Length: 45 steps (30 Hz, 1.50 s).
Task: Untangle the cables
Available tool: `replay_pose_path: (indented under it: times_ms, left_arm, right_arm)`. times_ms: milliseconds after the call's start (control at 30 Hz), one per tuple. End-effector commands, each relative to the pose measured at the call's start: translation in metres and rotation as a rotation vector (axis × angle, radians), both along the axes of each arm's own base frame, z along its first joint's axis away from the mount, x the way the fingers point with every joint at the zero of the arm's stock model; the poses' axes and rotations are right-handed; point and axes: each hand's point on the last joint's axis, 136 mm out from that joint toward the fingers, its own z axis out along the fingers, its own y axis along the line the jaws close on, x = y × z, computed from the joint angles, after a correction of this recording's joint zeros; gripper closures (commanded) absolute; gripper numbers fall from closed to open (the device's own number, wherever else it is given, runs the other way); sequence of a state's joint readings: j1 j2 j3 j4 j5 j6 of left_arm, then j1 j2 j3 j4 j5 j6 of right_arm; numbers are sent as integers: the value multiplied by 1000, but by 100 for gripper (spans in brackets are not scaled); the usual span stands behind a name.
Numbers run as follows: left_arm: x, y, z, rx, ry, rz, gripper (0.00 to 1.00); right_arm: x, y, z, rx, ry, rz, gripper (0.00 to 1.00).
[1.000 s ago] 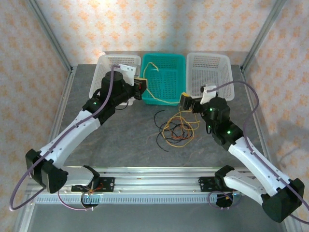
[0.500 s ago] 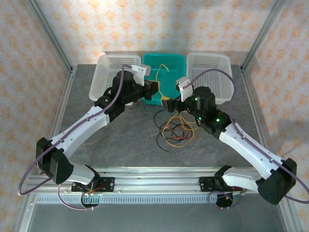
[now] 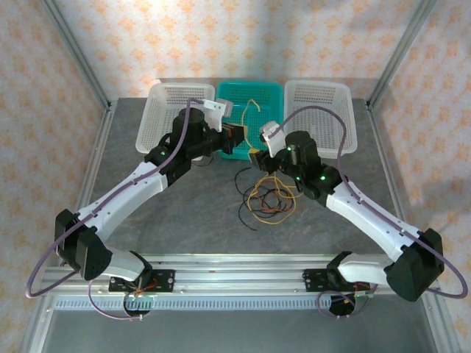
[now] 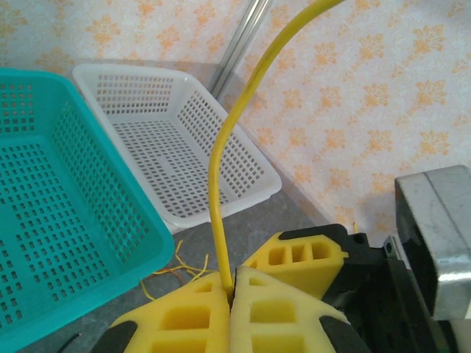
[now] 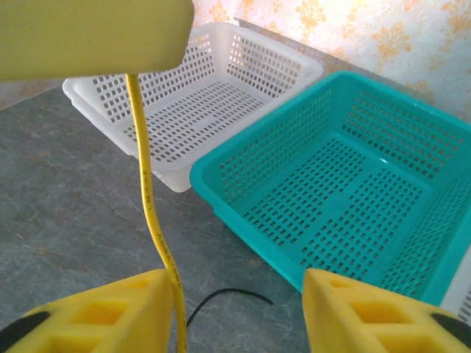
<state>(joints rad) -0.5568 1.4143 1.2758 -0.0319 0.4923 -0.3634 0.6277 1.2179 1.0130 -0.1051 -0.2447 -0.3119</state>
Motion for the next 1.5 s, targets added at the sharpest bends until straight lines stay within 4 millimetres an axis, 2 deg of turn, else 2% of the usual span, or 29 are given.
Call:
replay_pose_path:
  times_ms: [0,167,300,367,433,467,600,700,767,900,1033,1200,1367,1467]
  left_arm:
    - [-11,-9,29,-78,-50,-50,100]
    - [-13,-10,33,-87,-55,-59,100]
    - [-7,-8,32,-90,-52,-27,100]
    - [-5,-8,38,-115,-59,-16,100]
    - [-3,-8,46,-152,-66,-11,100]
    - [-2,-9,51,-171,-72,-10,92]
    - [4,-6,60,-205,-92,23,46]
    - [15,8,55,-183,-81,87,29]
    - [23,22,49,-168,-69,139,27]
    - [45,46,34,-128,-78,235,20]
    - [73,53,19,-118,-58,289,19]
    - [103,33,-1,-138,-31,267,18]
    - [128,4,-23,-161,36,206,19]
    - [136,-7,-32,-152,48,201,20]
  right_arm:
    - [0,3,4,21,-16,8,56]
    - [0,4,4,24,-13,12,80]
    - [0,5,5,43,-5,8,91]
    - [0,5,7,74,-5,-3,98]
    - [3,5,10,102,-4,-22,100]
    - [4,5,11,115,2,-30,100]
    - [8,1,4,129,14,-72,100]
    - [12,-10,4,152,15,-127,100]
    - [19,-24,7,188,11,-186,100]
    - [46,-62,12,265,35,-343,100]
    - [78,-94,8,305,106,-470,100]
    - [121,-133,-4,341,205,-648,100]
    - [164,-150,-27,355,389,-737,100]
    - [188,-155,-27,431,490,-816,100]
